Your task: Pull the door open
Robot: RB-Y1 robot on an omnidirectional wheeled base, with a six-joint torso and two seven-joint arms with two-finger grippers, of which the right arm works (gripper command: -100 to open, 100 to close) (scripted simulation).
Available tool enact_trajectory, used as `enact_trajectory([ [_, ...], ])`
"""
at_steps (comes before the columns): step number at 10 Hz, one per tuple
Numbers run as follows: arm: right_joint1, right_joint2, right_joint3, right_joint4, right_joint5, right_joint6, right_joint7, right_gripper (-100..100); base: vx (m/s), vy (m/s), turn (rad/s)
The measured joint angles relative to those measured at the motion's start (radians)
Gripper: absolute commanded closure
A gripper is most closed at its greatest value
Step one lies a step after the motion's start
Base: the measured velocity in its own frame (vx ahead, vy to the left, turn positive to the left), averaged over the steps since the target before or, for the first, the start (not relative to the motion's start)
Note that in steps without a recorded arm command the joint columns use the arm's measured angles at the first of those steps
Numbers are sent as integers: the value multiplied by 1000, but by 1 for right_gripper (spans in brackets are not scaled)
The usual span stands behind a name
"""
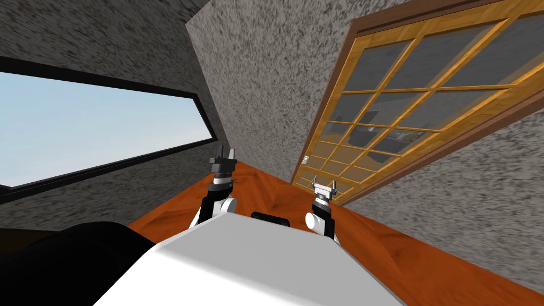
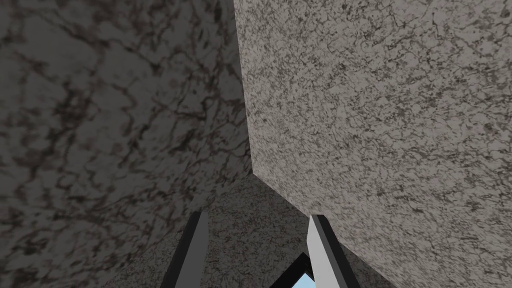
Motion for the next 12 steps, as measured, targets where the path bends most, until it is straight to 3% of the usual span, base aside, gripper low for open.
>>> enact_trajectory([
  [9,-67,-25,14,217,-113,-45,-151,-100,79,-43,95],
  [12,-106,-32,21,321,-152,-71,-208,-100,81,-47,113],
])
